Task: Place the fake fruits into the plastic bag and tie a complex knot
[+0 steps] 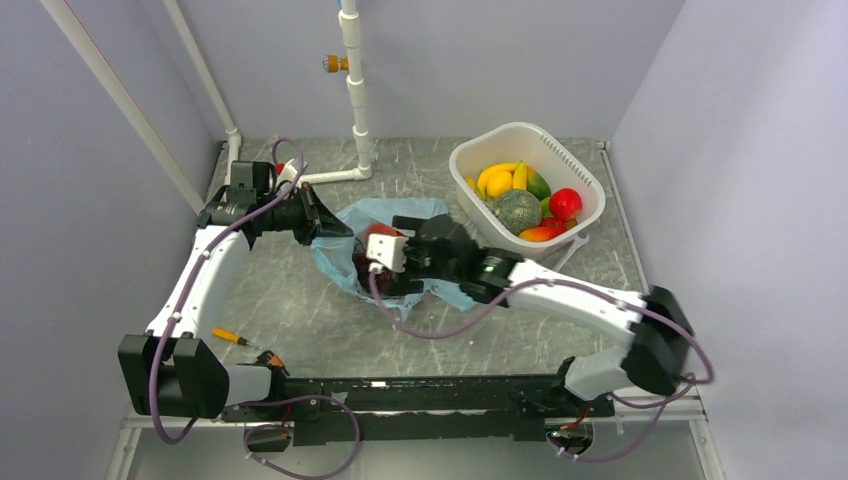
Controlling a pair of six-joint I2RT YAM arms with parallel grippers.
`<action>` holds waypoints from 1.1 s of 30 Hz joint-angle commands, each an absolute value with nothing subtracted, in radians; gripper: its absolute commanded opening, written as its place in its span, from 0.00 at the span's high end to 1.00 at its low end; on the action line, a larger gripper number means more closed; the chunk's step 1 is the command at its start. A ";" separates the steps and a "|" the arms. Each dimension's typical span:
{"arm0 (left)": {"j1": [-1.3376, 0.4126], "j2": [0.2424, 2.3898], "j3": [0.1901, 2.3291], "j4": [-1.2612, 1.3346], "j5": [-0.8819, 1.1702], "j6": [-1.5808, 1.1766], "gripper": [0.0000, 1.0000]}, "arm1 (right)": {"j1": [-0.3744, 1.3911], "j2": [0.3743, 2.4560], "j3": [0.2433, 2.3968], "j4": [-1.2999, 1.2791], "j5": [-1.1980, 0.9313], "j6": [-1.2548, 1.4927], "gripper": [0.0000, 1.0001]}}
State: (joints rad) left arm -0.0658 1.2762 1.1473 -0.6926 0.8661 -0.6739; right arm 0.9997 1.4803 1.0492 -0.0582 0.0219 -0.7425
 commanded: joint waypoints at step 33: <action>-0.028 1.250 1.275 -0.857 0.799 -0.358 0.52 | 0.672 0.917 0.768 -0.373 -0.332 0.200 1.00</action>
State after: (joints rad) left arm -0.0578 1.2877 1.1858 -0.7700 0.8322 -0.5106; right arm 0.6964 0.9115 0.7242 -0.5007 -0.2745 0.1604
